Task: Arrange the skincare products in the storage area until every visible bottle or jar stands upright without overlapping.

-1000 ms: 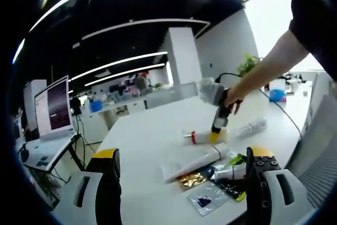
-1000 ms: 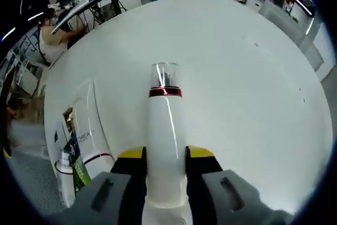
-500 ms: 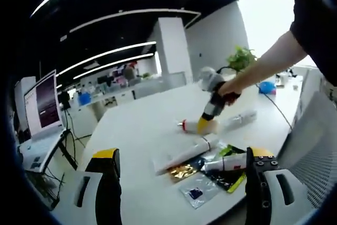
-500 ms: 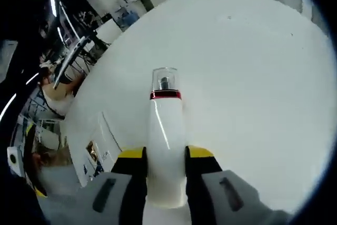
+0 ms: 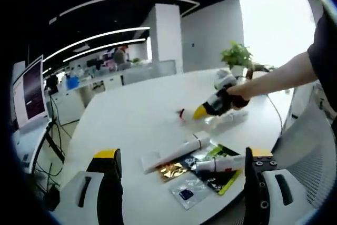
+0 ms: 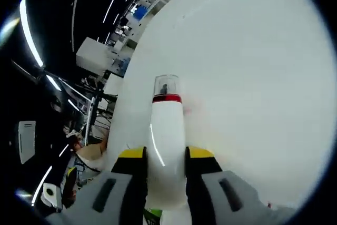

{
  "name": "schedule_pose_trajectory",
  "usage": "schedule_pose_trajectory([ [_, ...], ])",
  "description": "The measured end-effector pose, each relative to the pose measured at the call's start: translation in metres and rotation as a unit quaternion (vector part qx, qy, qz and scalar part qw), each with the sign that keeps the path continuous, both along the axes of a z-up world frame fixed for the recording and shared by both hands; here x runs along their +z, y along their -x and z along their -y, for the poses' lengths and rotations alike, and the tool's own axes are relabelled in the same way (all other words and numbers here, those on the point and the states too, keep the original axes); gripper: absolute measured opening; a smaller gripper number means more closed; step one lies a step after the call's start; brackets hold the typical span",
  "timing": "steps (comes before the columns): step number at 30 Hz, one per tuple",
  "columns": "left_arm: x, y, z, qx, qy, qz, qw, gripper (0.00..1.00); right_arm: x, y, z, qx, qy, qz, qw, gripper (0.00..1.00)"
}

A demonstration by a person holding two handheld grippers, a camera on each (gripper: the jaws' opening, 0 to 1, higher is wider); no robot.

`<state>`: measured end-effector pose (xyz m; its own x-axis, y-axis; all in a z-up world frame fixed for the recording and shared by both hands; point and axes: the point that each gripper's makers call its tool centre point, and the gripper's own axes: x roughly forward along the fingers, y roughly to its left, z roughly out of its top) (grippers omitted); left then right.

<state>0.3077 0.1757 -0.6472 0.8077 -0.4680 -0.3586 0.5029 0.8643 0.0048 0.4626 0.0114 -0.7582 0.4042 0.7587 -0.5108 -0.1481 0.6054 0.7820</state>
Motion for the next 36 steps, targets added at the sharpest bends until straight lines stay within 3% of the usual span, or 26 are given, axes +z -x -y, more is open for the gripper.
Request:
schedule_pose_trajectory([
  [2, 0.004, -0.003, -0.001, -0.005, -0.017, 0.023, 0.9996, 0.73, 0.002, 0.003, 0.004, -0.004, -0.002, 0.009, 1.0000, 0.26],
  [4, 0.006, -0.006, 0.003, -0.005, 0.005, 0.016, 0.9999, 0.75, 0.008, 0.009, 0.005, -0.005, -0.012, 0.013, 0.9998, 0.26],
  [6, 0.013, -0.008, 0.006, -0.012, 0.030, 0.029, 0.9991, 0.64, 0.014, 0.013, 0.007, -0.017, -0.030, 0.019, 0.9992, 0.26],
  [7, 0.011, -0.009, 0.007, -0.015, 0.028, 0.023, 0.9992, 0.62, 0.019, 0.015, 0.006, -0.027, -0.051, 0.017, 0.9982, 0.26],
  [11, 0.004, -0.013, 0.015, -0.026, 0.032, 0.012, 0.9991, 0.62, 0.027, 0.030, 0.006, -0.036, -0.071, 0.023, 0.9966, 0.26],
  [13, 0.008, -0.013, 0.025, -0.033, 0.067, 0.008, 0.9972, 0.58, 0.033, 0.038, 0.005, -0.038, -0.082, 0.027, 0.9956, 0.26],
  [15, 0.010, -0.013, 0.033, -0.043, 0.089, -0.003, 0.9951, 0.60, 0.040, 0.045, 0.005, -0.036, -0.088, 0.034, 0.9949, 0.26],
  [21, 0.015, -0.019, 0.046, -0.064, 0.098, -0.006, 0.9931, 0.60, 0.056, 0.059, 0.007, -0.030, -0.102, 0.056, 0.9927, 0.26],
  [24, 0.017, -0.023, 0.057, -0.083, 0.124, -0.022, 0.9886, 0.63, 0.062, 0.067, 0.007, -0.028, -0.107, 0.064, 0.9918, 0.27],
  [29, 0.016, -0.032, 0.072, -0.094, 0.135, -0.039, 0.9856, 0.71, 0.073, 0.077, 0.007, -0.034, -0.129, 0.080, 0.9878, 0.27],
  [32, 0.021, -0.037, 0.086, -0.105, 0.174, -0.051, 0.9778, 0.69, 0.080, 0.086, 0.007, -0.031, -0.136, 0.090, 0.9861, 0.27],
  [34, 0.026, -0.041, 0.096, -0.119, 0.202, -0.057, 0.9704, 0.73, 0.083, 0.091, 0.006, -0.025, -0.141, 0.092, 0.9853, 0.27],
  [36, 0.028, -0.041, 0.107, -0.142, 0.226, -0.081, 0.9604, 0.75, 0.085, 0.095, 0.006, -0.023, -0.146, 0.095, 0.9845, 0.27],
])
